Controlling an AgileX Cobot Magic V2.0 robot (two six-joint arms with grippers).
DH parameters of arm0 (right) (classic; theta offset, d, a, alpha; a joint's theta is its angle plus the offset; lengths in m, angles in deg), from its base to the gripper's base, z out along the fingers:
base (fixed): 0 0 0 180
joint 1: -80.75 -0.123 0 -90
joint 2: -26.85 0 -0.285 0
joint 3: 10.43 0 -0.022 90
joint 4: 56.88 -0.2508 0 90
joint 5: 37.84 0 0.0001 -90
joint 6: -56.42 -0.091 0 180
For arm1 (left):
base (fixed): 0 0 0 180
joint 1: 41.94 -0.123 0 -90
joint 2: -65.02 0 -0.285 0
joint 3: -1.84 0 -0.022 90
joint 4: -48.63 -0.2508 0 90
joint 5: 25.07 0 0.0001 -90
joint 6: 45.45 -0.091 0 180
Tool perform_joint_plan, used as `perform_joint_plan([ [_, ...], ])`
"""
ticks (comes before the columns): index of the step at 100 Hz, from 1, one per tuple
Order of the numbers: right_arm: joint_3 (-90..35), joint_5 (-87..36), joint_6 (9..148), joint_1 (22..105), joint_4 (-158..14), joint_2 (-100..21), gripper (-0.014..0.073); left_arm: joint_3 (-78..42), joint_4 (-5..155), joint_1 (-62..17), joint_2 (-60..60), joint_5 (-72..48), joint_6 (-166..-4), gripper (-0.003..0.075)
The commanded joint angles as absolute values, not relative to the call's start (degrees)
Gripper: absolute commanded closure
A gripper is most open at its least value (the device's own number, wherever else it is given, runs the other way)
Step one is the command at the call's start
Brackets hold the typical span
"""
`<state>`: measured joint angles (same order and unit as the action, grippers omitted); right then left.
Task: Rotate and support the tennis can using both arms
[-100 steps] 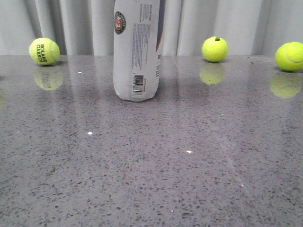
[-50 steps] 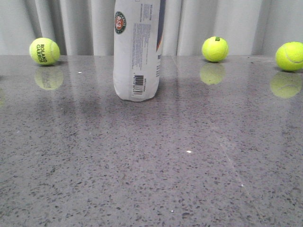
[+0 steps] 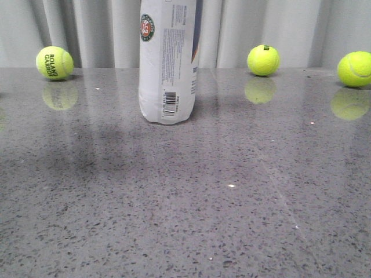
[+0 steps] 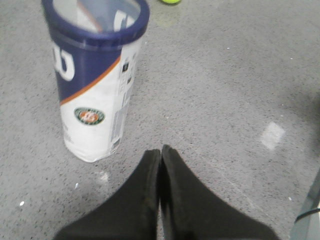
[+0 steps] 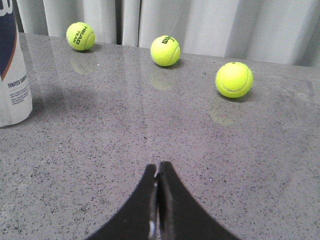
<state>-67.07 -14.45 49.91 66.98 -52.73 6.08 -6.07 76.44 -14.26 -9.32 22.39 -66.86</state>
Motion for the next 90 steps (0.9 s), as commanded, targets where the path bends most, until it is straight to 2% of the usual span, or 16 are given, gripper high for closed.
perform_joint_plan([
  [1, -65.53, -19.08, 50.09, 67.28, -52.19, 5.54, 0.0661, -8.48, 78.13, -13.88, -5.82, 13.42, -66.8, 0.074],
  [55, -65.53, -19.08, 50.09, 67.28, -52.19, 5.54, 0.0661, -24.53, 67.13, -13.88, 7.2, -1.45, -66.8, 0.074],
  [90, -65.53, -19.08, 50.09, 67.28, -52.19, 5.54, 0.0661, -34.01, 64.1, -13.88, 11.86, -19.37, -66.8, 0.074],
])
